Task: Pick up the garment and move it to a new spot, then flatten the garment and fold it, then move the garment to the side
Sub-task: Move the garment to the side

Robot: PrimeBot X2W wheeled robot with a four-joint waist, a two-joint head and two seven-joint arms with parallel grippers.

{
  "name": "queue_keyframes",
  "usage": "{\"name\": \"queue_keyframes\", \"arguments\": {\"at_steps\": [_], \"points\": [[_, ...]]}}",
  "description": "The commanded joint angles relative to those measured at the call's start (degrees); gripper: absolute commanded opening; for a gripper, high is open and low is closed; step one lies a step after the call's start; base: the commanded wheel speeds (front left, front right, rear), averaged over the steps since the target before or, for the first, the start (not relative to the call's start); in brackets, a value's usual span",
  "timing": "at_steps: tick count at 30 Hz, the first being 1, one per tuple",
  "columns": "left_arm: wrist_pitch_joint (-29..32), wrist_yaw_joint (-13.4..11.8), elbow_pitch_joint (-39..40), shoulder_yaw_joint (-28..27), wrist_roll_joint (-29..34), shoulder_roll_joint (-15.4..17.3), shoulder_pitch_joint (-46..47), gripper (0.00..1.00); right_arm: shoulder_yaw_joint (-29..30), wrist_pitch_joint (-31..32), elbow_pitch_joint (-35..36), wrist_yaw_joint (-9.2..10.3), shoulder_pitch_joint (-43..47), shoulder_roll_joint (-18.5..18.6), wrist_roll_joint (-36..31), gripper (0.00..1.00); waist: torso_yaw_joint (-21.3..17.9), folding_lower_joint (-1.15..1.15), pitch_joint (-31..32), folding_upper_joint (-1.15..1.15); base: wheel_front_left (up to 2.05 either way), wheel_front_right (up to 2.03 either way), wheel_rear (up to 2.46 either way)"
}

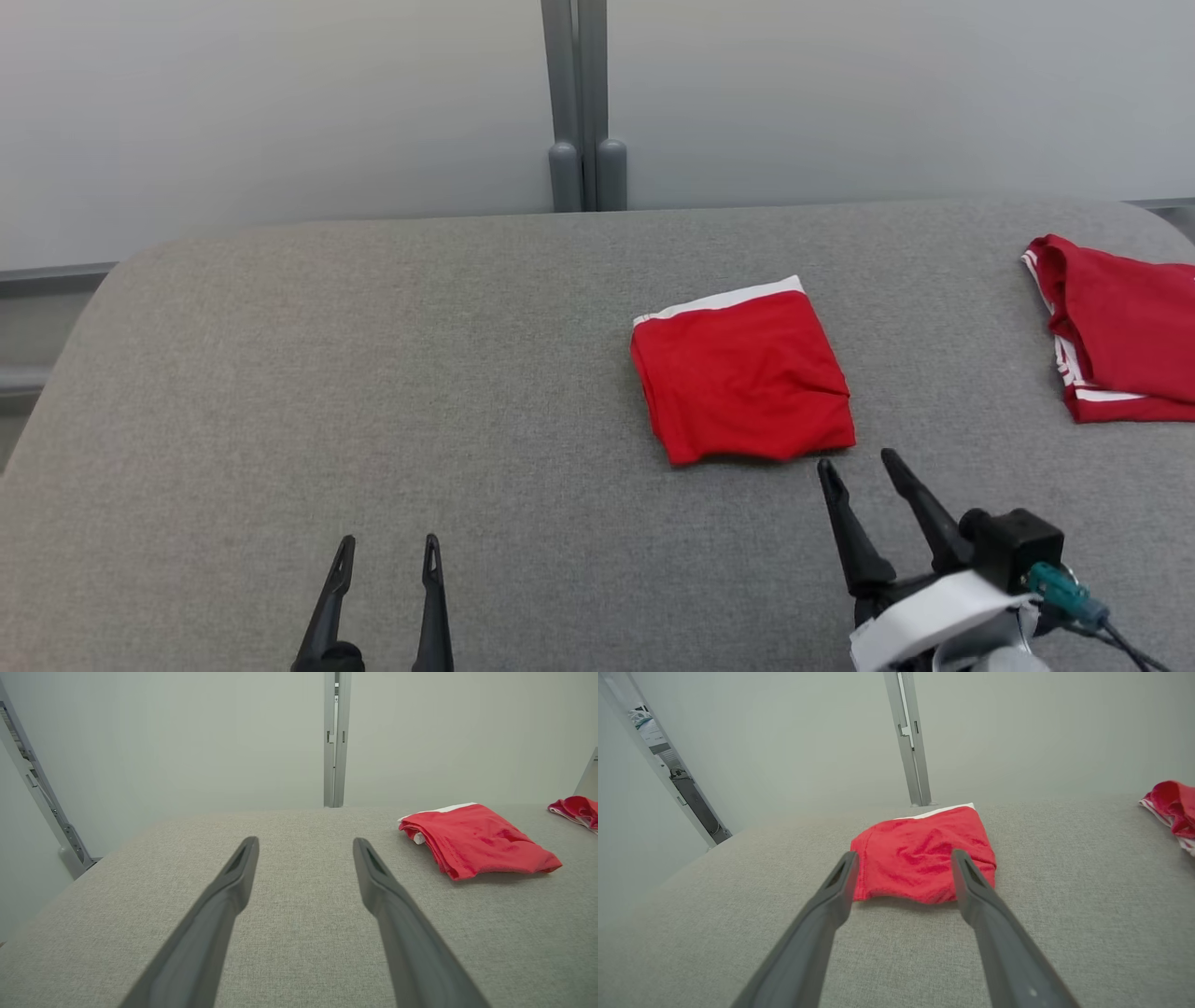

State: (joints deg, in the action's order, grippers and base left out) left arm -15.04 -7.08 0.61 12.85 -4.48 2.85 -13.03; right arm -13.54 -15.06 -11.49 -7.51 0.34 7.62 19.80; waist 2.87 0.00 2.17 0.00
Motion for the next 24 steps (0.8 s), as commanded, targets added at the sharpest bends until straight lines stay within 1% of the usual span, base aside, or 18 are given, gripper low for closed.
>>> {"name": "queue_keyframes", "arguments": {"at_steps": [1,4,6,8,10,11,15,19,22,24], "points": [[-0.2,-0.2,0.3,0.3,-0.2,0.1,1.4,1.00,0.2,-0.1,-0.4,0.06,-1.9,0.6,1.5,1.00,1.3,0.00,-1.3,0.00,0.00,0.00,0.00],[-0.2,0.4,0.3,1.4,-0.4,0.1,2.2,1.00,-0.8,-0.1,-2.6,0.06,-4.9,2.4,6.1,1.00,2.4,0.00,-2.5,0.00,0.00,0.00,0.00],[-0.2,1.0,0.1,2.1,-0.5,0.1,3.0,1.00,-2.6,-0.1,-5.2,0.06,-7.8,4.8,10.4,1.00,3.0,0.00,-3.7,0.00,0.00,0.00,0.00],[-0.2,1.4,0.2,2.9,-0.3,0.1,3.9,1.00,-5.4,0.6,-8.2,0.06,-11.1,7.4,16.4,1.00,3.6,0.00,-5.0,0.00,0.00,0.00,0.00],[-0.2,1.6,0.4,3.5,-0.5,0.1,4.9,1.00,-7.9,3.4,-9.5,0.06,-15.2,10.5,23.6,1.00,4.0,0.00,-6.8,0.00,0.00,0.00,0.00],[-0.2,1.8,0.4,3.9,-0.6,0.1,5.5,1.00,-9.4,5.9,-9.4,0.05,-17.2,12.6,27.6,1.00,4.2,0.00,-8.0,0.00,0.00,0.00,0.00],[-0.2,1.9,0.5,5.4,-1.2,0.1,8.1,1.00,-12.5,13.7,-9.1,0.05,-23.2,19.9,39.6,1.00,5.1,0.00,-12.0,0.00,0.00,0.00,0.00],[-0.2,1.6,0.4,6.8,-1.4,0.1,10.3,1.00,-13.3,21.5,-9.7,0.05,-26.8,24.5,50.2,1.00,6.1,0.00,-15.2,0.00,0.00,0.00,0.00],[-0.2,1.6,0.3,7.8,-1.7,0.1,12.1,1.00,-13.1,24.6,-10.0,0.05,-28.8,27.2,55.0,1.00,6.9,0.00,-17.5,0.00,0.00,0.00,0.00],[-0.2,1.6,0.3,8.4,-1.8,0.1,13.0,1.00,-13.3,25.1,-10.1,0.05,-29.8,28.3,56.3,1.00,7.3,0.00,-18.8,0.00,0.00,0.00,0.00]]}}
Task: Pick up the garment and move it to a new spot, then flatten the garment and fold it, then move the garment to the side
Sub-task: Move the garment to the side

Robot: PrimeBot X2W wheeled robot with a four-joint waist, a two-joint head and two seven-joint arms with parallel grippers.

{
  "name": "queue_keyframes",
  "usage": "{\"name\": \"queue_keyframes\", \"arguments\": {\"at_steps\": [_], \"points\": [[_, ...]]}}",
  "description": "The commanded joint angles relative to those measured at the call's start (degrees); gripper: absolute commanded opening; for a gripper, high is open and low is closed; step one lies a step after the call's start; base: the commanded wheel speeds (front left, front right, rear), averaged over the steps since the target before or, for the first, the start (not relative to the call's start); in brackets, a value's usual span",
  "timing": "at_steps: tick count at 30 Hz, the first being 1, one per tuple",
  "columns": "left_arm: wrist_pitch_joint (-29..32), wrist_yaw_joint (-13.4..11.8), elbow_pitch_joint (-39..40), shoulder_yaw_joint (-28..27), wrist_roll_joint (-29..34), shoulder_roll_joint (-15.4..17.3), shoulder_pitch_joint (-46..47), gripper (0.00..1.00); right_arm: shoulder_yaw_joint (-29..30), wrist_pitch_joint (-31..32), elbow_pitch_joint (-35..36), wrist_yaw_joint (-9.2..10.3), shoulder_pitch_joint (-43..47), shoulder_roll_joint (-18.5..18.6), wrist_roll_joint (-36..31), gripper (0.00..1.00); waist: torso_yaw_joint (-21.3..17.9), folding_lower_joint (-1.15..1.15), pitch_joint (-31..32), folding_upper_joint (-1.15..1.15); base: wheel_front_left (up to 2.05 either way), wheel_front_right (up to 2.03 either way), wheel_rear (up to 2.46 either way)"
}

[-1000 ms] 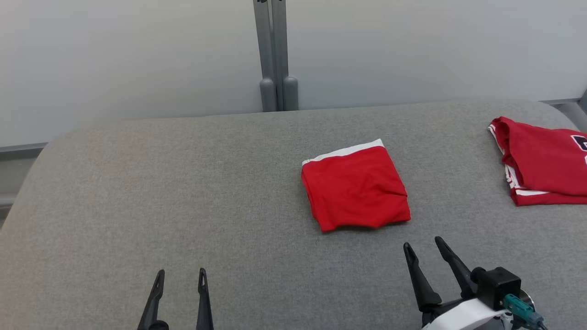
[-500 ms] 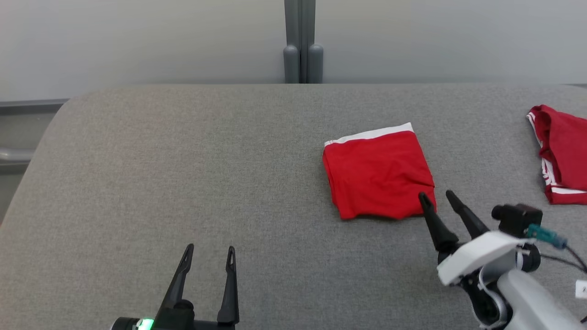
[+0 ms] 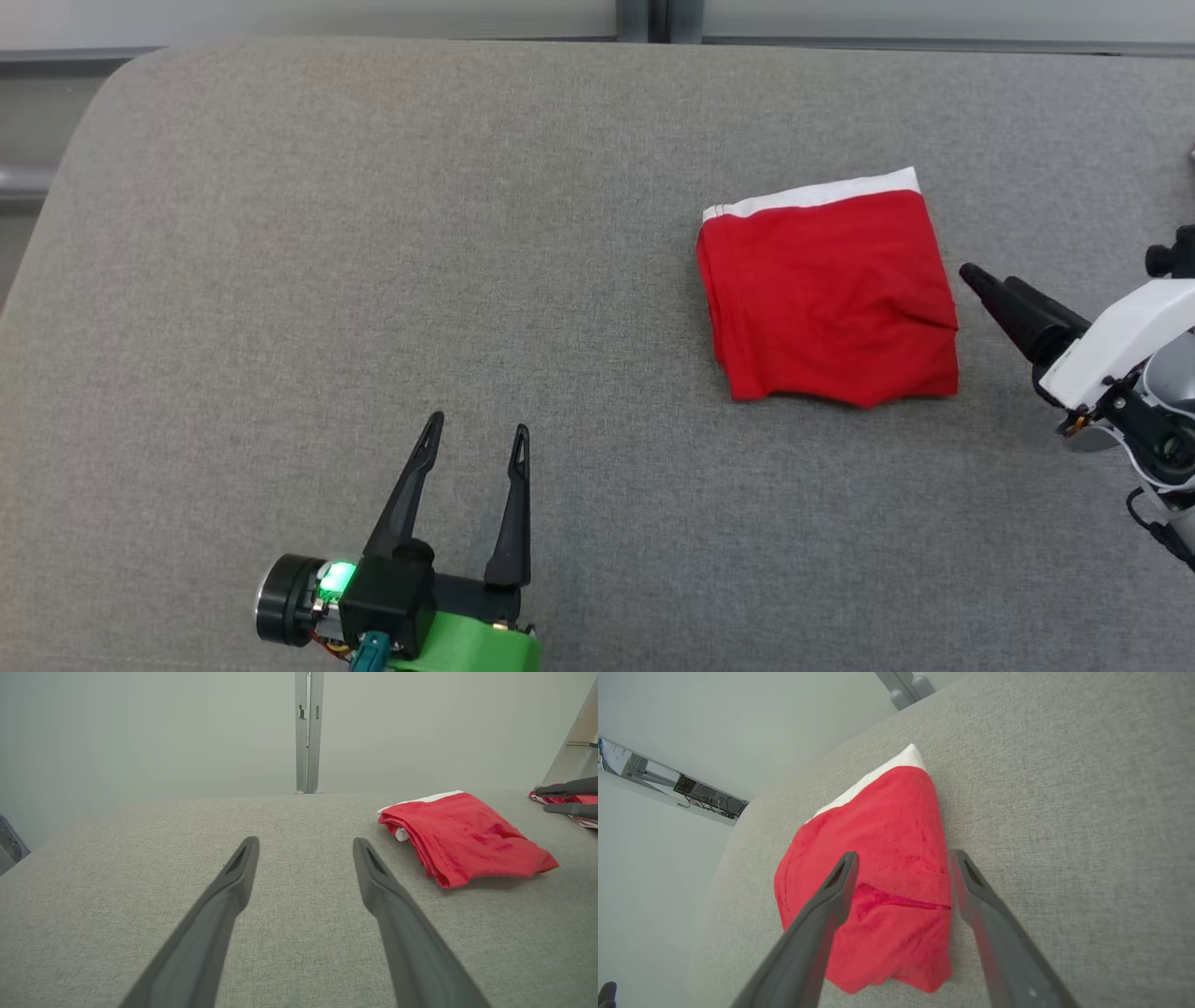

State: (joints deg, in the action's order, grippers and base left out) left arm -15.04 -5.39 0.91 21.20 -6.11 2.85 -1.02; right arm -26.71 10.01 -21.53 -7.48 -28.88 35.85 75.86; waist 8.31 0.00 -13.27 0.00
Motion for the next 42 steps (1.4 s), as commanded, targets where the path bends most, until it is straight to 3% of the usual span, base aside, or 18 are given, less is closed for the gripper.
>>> {"name": "queue_keyframes", "arguments": {"at_steps": [1,9,10,11,12,13,23,42], "points": [[-0.2,-0.1,0.0,0.2,-0.1,0.1,1.3,1.00,-0.3,0.2,-0.4,0.01,-1.0,0.4,0.7,1.00,2.0,0.00,-3.8,0.00,0.00,0.00,0.00],[-0.2,-0.2,-0.3,1.1,0.0,0.1,3.1,1.00,-3.5,-0.2,-2.2,0.00,-3.9,1.0,2.3,1.00,2.8,0.00,-5.9,0.00,0.00,0.00,0.00],[-0.2,-0.3,-0.4,1.1,0.1,0.1,3.3,1.00,-4.1,-0.3,-2.2,0.01,-4.2,0.7,2.7,0.66,2.8,0.00,-6.1,0.00,0.00,0.00,0.00],[-0.2,-0.3,-0.5,1.2,0.2,0.1,3.4,1.00,-4.5,-0.6,-2.1,0.01,-4.4,0.6,2.9,0.45,2.8,0.00,-6.2,0.00,0.00,0.00,0.00],[-0.2,-0.4,-0.5,1.2,0.3,0.1,3.6,1.00,-5.0,-0.8,-1.9,0.00,-4.7,0.7,3.0,0.14,2.8,0.00,-6.3,0.00,0.00,0.00,0.00],[-0.2,-0.4,-0.6,1.2,0.4,0.1,3.7,1.00,-5.3,-1.0,-1.7,0.00,-4.9,0.8,3.2,0.00,2.7,0.00,-6.4,0.00,0.00,0.00,0.00],[-0.2,-0.5,-0.2,1.1,1.2,0.1,4.7,1.00,-8.6,-5.9,0.8,0.01,-7.5,4.9,2.5,0.00,0.7,0.00,-7.6,0.00,0.00,0.00,0.00],[-0.2,3.2,4.1,-0.4,5.3,1.1,9.8,1.00,-10.5,-10.0,3.1,0.01,-14.2,21.1,0.3,0.00,-12.0,0.00,-16.5,0.00,0.00,0.00,0.00]]}}
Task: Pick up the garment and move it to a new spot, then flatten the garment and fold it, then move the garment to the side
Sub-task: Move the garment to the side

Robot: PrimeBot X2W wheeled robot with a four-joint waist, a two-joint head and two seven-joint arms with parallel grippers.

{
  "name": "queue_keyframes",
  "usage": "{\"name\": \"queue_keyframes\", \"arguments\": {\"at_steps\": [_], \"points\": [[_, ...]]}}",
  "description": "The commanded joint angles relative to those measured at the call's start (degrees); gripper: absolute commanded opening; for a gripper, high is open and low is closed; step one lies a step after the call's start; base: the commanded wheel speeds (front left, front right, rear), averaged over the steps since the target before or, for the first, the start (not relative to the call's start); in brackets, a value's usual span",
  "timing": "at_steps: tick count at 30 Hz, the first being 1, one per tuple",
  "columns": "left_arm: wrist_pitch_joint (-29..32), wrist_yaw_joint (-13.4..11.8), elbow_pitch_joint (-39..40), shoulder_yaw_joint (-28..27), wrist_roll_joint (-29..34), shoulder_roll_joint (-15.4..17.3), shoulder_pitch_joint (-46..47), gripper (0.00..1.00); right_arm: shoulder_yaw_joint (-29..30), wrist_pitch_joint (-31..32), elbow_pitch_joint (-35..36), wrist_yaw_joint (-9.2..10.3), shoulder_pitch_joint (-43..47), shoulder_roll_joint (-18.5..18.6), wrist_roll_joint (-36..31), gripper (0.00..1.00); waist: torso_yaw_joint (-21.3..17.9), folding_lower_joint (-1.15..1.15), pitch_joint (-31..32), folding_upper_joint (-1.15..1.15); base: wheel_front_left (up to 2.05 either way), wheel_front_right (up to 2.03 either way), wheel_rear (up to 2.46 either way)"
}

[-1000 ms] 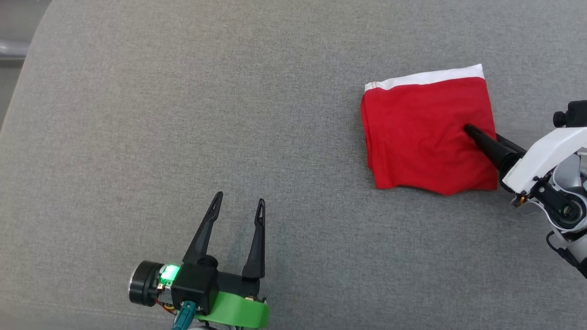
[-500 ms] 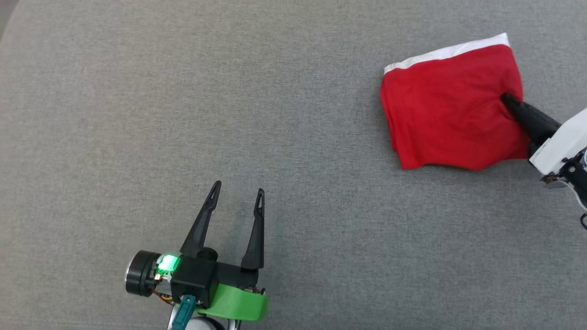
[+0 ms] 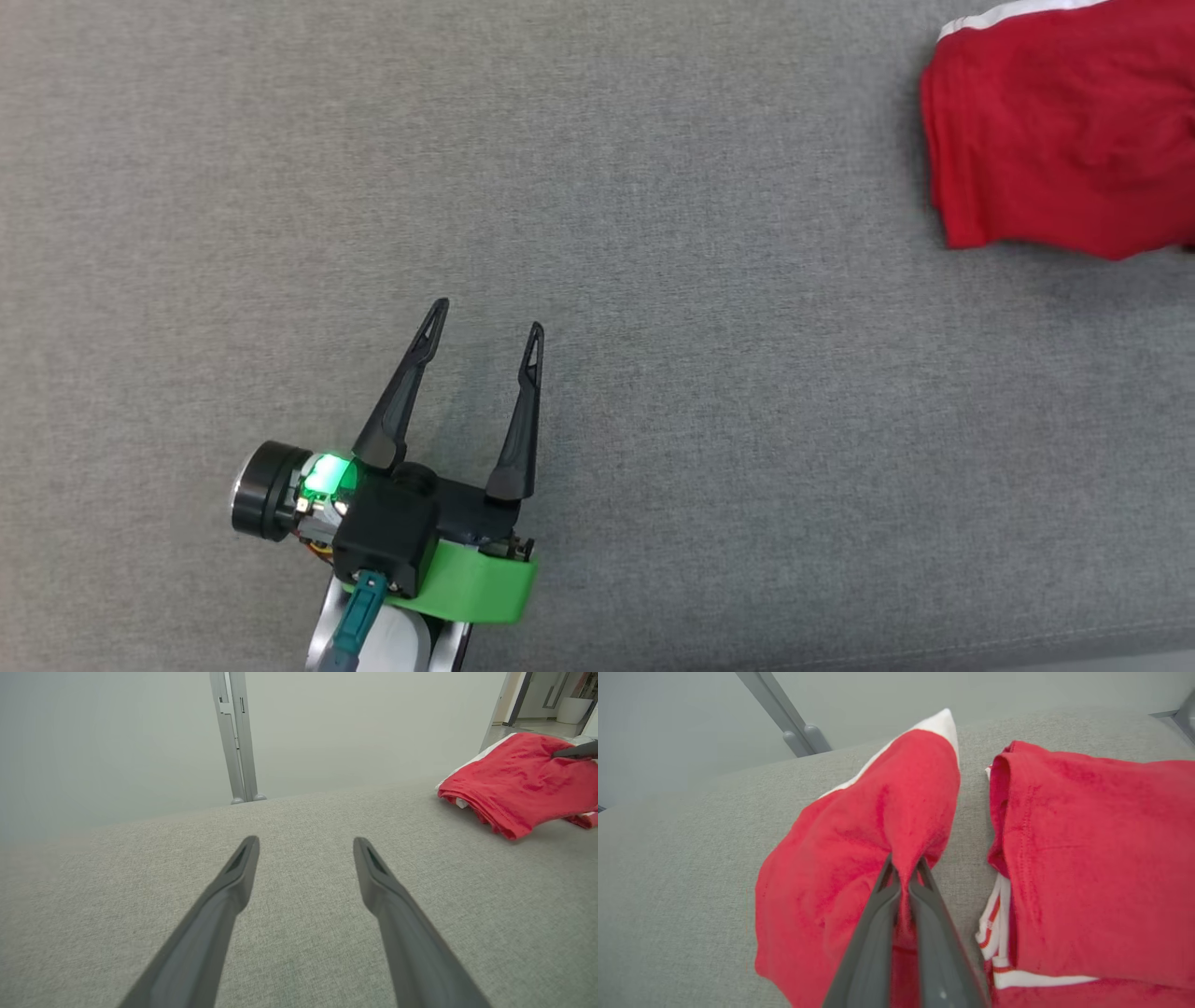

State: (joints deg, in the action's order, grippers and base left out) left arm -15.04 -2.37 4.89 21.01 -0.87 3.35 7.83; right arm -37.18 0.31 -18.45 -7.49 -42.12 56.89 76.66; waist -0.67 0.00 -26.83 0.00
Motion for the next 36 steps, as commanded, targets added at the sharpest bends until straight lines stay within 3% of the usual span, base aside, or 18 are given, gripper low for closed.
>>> {"name": "queue_keyframes", "arguments": {"at_steps": [1,13,36], "points": [[-0.2,0.3,0.2,-0.3,0.3,0.9,1.2,1.00,0.0,-0.5,-0.2,0.02,-1.5,0.7,-0.8,0.00,-3.6,0.00,-3.6,0.00,0.00,0.00,0.00],[-0.2,1.5,0.9,0.0,1.4,2.9,4.2,1.00,0.0,-1.6,-5.0,0.02,-7.6,5.5,-3.6,0.00,-5.5,0.00,-9.1,0.00,0.00,0.00,0.00],[-0.2,-0.4,2.2,2.1,1.9,4.0,5.9,1.00,-1.5,-3.5,-11.3,0.07,-11.5,14.4,-13.2,0.00,-3.6,0.00,-11.0,0.00,0.00,0.00,0.00]]}}
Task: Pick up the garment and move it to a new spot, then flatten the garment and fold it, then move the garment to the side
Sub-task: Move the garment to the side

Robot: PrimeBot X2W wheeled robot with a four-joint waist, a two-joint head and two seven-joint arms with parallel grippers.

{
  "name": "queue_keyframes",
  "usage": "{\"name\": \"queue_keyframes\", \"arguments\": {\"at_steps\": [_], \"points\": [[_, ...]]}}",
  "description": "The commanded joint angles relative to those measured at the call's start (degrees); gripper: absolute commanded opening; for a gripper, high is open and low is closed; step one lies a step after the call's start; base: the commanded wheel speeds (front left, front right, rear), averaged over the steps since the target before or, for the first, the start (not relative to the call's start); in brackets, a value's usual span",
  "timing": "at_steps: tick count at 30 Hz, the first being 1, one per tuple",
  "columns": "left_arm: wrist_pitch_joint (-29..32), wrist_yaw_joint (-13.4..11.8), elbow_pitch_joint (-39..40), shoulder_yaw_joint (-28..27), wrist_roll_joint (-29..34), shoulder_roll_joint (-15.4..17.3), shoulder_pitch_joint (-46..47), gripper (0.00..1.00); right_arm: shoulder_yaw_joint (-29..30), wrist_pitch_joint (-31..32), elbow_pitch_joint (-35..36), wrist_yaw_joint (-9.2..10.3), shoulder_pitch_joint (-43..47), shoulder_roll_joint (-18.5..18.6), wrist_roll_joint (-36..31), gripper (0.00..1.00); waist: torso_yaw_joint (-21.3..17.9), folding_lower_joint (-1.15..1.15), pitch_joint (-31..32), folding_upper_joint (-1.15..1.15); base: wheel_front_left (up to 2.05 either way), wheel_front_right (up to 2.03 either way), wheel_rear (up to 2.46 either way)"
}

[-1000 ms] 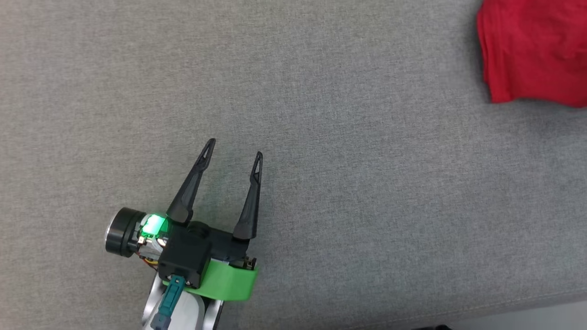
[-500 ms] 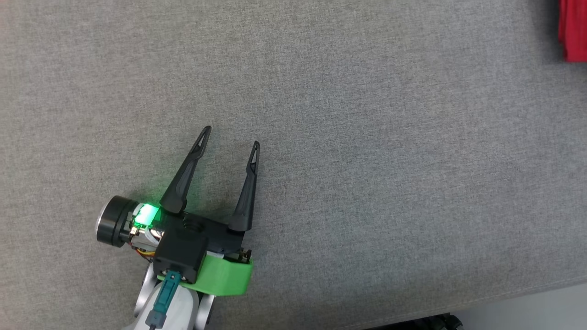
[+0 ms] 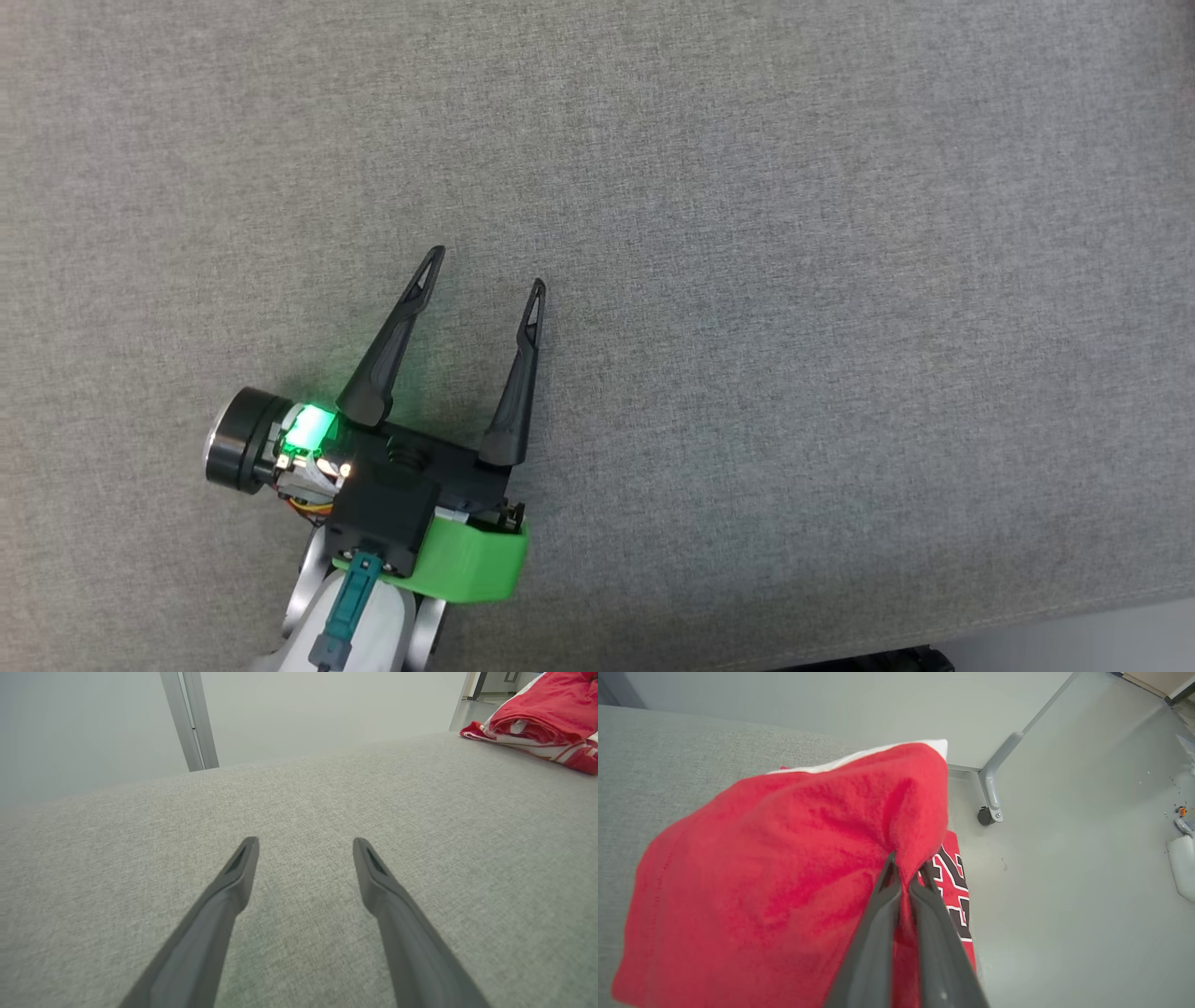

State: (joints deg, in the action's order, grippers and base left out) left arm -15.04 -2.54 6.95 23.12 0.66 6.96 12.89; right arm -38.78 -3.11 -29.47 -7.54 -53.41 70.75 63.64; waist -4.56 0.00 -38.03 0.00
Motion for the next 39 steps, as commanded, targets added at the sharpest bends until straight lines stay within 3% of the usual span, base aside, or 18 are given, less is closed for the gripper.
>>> {"name": "queue_keyframes", "arguments": {"at_steps": [1,5,6,7,16,21,34,36,39], "points": [[-0.2,-0.5,0.2,0.0,0.4,0.4,0.8,1.00,0.1,-0.2,-0.6,0.12,-0.3,1.0,-0.2,0.00,0.5,0.00,0.3,0.00,0.00,0.00,0.00],[-0.2,-1.2,0.2,0.4,-0.1,0.4,0.7,1.00,-0.7,0.2,-1.6,0.12,-0.1,1.4,-0.8,0.00,1.1,0.00,0.8,0.00,0.00,0.00,0.00],[-0.2,-1.2,0.1,0.5,-0.2,0.4,0.8,1.00,-0.7,-0.2,-2.2,0.12,-0.2,1.3,-1.3,0.57,1.2,0.00,0.8,0.00,0.00,0.00,0.00],[-0.2,-1.2,0.1,0.7,-0.3,0.3,0.8,1.00,-0.7,-0.4,-3.0,0.12,-0.5,0.9,-1.5,1.00,1.4,0.00,1.0,0.00,0.00,0.00,0.00],[-0.2,-2.1,-0.2,1.2,-0.9,0.3,-0.4,1.00,-2.2,2.8,-10.9,0.12,-1.6,-2.3,-5.7,1.00,2.0,0.00,4.0,0.00,0.00,0.00,0.00],[-0.2,-2.6,-0.4,1.1,-1.6,-0.3,-1.7,1.00,-3.2,-0.3,-9.5,0.12,-0.8,-5.9,-5.8,1.00,2.1,0.00,7.7,0.00,0.00,0.00,0.00],[-0.2,-4.8,-1.9,-3.6,-5.0,-2.7,-8.4,1.00,-7.5,-11.5,-4.9,0.12,11.9,-24.1,-6.7,1.00,4.4,0.00,21.5,0.00,0.00,0.00,0.00],[-0.2,-4.9,-2.3,-4.8,-5.8,-3.0,-9.9,1.00,-7.1,-12.0,-4.6,0.12,14.3,-26.7,-8.9,1.00,5.2,0.00,23.4,0.00,0.00,0.00,0.00],[-0.2,-4.7,-2.6,-6.9,-6.8,-3.3,-12.2,1.00,-1.3,-12.2,-1.1,0.12,18.7,-32.0,-15.2,1.00,6.1,0.00,26.1,0.00,0.00,0.00,0.00]]}}
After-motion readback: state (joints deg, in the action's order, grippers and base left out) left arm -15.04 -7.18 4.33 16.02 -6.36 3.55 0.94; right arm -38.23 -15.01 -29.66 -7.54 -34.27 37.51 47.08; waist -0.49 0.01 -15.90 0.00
